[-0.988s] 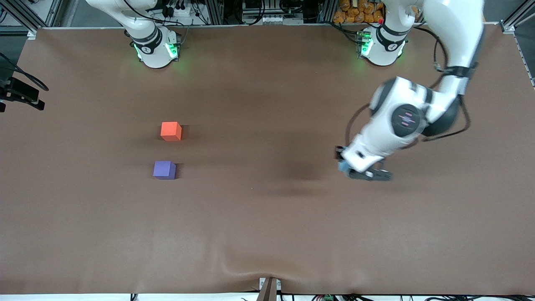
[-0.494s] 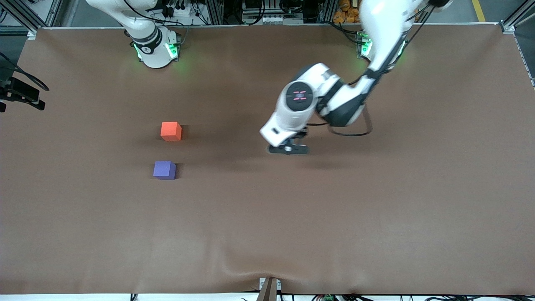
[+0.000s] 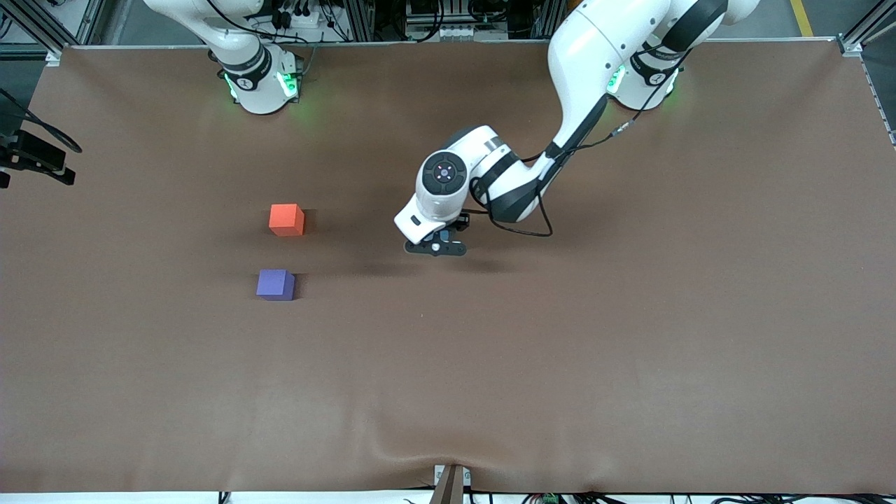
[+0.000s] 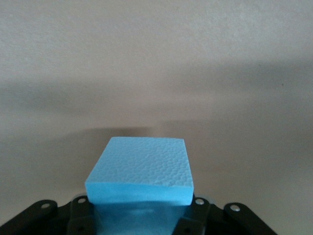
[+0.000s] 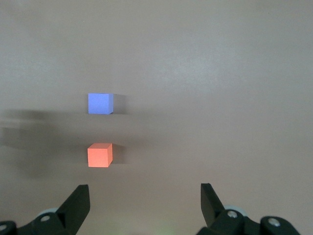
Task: Place blue block between orange and purple blocks
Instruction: 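Lift and carry the blue block toward mid-table with the left gripper, then set the blue block down mid-table and open the left gripper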
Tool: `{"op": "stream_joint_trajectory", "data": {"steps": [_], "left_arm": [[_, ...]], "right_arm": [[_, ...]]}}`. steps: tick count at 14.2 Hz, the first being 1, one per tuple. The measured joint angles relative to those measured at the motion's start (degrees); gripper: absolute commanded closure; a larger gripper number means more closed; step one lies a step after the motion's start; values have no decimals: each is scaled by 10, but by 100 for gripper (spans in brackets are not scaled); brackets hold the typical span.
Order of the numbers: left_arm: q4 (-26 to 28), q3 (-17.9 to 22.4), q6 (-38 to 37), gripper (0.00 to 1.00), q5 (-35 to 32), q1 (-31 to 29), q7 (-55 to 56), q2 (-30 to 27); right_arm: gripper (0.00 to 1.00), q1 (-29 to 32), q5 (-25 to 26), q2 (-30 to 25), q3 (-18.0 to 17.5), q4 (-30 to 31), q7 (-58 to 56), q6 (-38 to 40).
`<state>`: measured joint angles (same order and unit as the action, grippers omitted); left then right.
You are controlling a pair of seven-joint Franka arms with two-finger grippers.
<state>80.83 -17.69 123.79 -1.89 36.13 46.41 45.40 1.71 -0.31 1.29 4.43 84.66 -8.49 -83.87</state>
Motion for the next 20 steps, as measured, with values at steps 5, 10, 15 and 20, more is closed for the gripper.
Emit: {"op": "stream_joint_trajectory", "data": {"steps": [5, 10, 15, 20], "left_arm": [[0, 11, 14, 5, 0, 15, -2, 24], [-9, 58, 36, 0, 0, 60, -3, 32], [-34, 66, 27, 0, 0, 55, -3, -41], [-36, 74, -82, 0, 0, -25, -25, -172]], "right_arm": [[0, 0, 0, 1, 0, 0, 0, 0], [0, 0, -1, 3, 0, 0, 0, 0], [0, -1, -2, 14, -1, 2, 0, 2], [0, -17, -14, 58, -6, 3, -1, 5]]}}
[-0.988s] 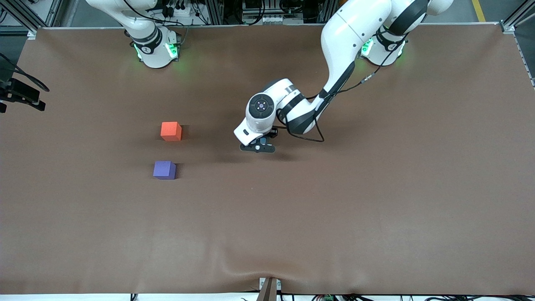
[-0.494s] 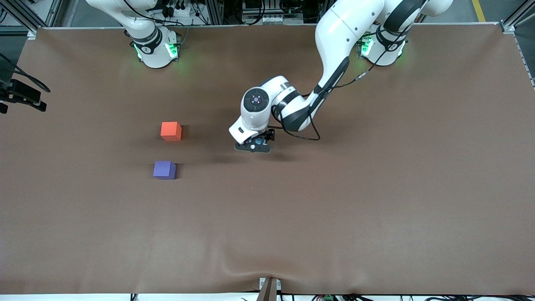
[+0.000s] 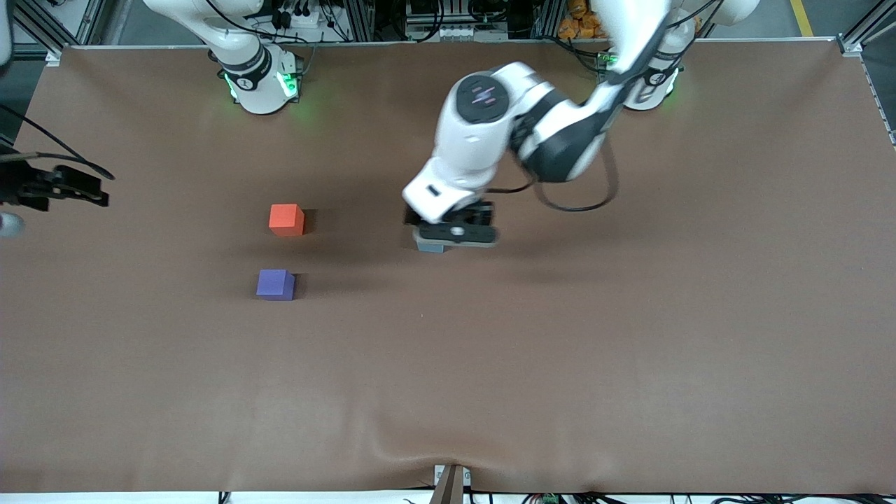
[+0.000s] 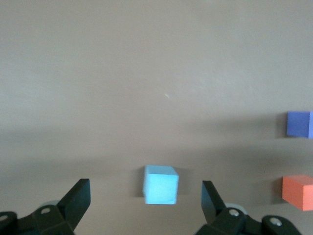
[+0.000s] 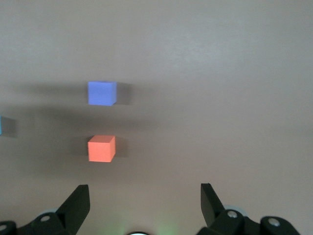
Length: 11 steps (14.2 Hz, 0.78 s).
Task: Place blue block between orange and purple blocks
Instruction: 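Set the blue block down mid-table and open the left gripper, then grasp the blue block with the right gripper while the left gripper withdraws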
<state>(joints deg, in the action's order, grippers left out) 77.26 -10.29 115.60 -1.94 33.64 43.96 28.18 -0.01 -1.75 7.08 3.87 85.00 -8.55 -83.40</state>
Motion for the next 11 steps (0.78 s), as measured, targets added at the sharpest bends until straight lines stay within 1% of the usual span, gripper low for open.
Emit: {"op": "stream_joint_trajectory", "data": {"steps": [2, 5, 8, 11], "left_arm": [[3, 1, -38, 0, 0, -45, -34, -28], [6, 3, -108, 0, -1, -121, -127, -51], [7, 4, -181, 0, -1, -216, -227, -82], [17, 3, -228, 0, -1, -307, -326, -121]], "right_arm": [[0, -16, -25, 2, -1, 1, 18, 9], [0, -61, -42, 2, -3, 3, 96, 12], [0, -139, -46, 5, -6, 12, 222, -14], [0, -234, -59, 29, -8, 41, 346, -75]]}}
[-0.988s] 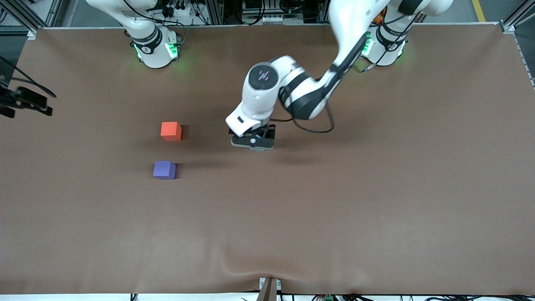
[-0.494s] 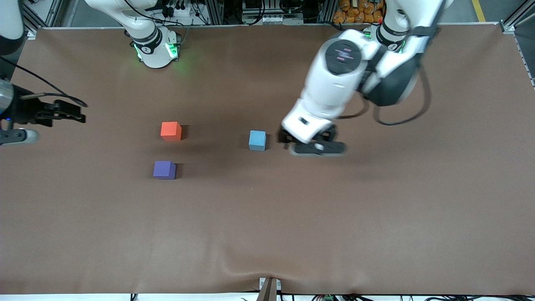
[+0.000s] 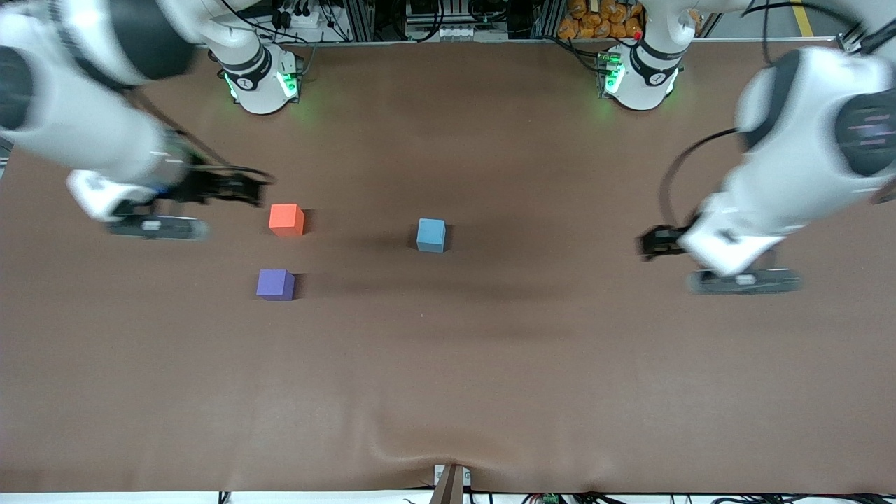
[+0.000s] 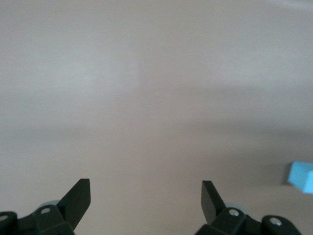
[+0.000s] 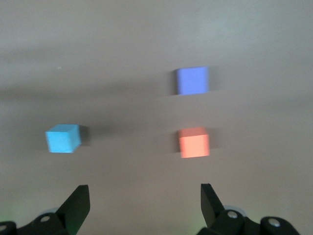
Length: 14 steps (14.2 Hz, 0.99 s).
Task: Place blue block between orange and purple blocks
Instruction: 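Grasp the blue block with the right gripper while the left gripper withdraws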
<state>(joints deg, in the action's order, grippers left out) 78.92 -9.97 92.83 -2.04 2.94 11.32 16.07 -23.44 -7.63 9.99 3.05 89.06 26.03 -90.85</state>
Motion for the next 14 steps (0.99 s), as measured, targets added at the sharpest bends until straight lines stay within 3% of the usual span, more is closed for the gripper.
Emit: {"op": "stream_joint_trajectory", "data": {"steps": [3, 5, 9, 14], "left_arm": [[31, -1, -11, 0, 0, -66, -75, -38], [65, 10, -12, 0, 0, -73, -92, -70], [146, 66, -12, 0, 0, -6, -99, -158], [159, 120, -39, 0, 0, 45, -142, -204]], "right_arm": [[0, -70, -31, 53, -1, 9, 39, -75], [0, -93, -46, 88, 0, 9, 41, -121], [0, -132, -49, 143, 0, 22, 41, -201], [0, -182, -49, 173, 1, 90, 41, -321]]}}
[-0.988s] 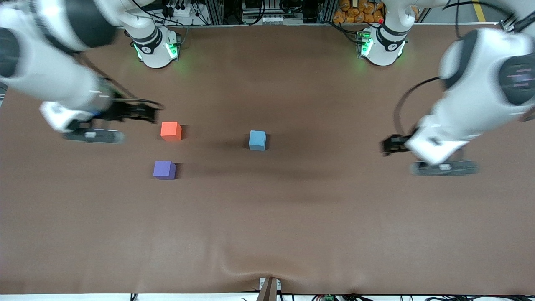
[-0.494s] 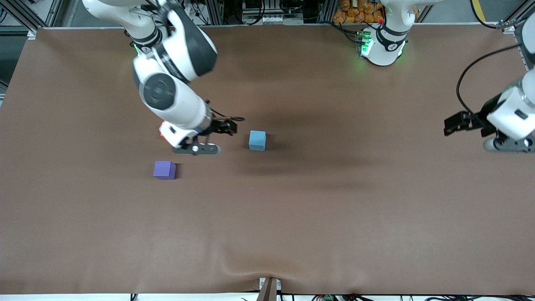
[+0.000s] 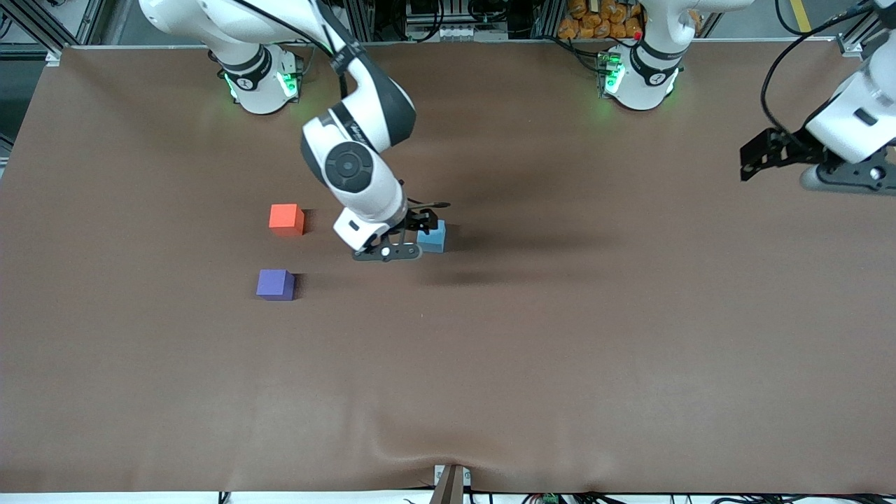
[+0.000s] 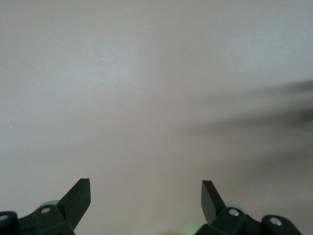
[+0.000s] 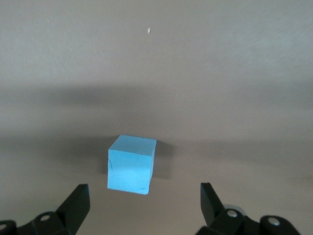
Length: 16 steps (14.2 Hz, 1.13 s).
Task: Place blue block between orange and purple blocks
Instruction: 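Grasp the blue block with the right gripper while the left gripper withdraws, then carry the blue block with the right gripper toward the orange block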
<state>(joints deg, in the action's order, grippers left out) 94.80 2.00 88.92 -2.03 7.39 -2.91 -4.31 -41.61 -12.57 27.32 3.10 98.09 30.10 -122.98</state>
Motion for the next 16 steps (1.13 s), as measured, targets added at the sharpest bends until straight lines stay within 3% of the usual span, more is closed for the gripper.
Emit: {"op": "stream_joint_trajectory", "data": {"steps": [5, 9, 14, 15, 16], "left_arm": [[-33, 2, -57, 0, 1, -8, -5, -15], [-31, -63, -61, 0, 1, -37, 3, 0], [-31, -73, -42, 0, 1, -44, 13, 19], [-31, -72, -36, 0, 1, -48, 13, 21], [-32, -70, -33, 0, 2, -50, 13, 22]], "right_arm": [[0, -21, 0, 20, 0, 30, 14, -50], [0, -29, 0, 32, 1, 34, 41, -77], [0, -57, 0, 73, 0, 35, 80, -132], [23, -60, 0, 77, 1, 34, 84, -137], [32, -62, 0, 80, 1, 34, 85, -138]]}}
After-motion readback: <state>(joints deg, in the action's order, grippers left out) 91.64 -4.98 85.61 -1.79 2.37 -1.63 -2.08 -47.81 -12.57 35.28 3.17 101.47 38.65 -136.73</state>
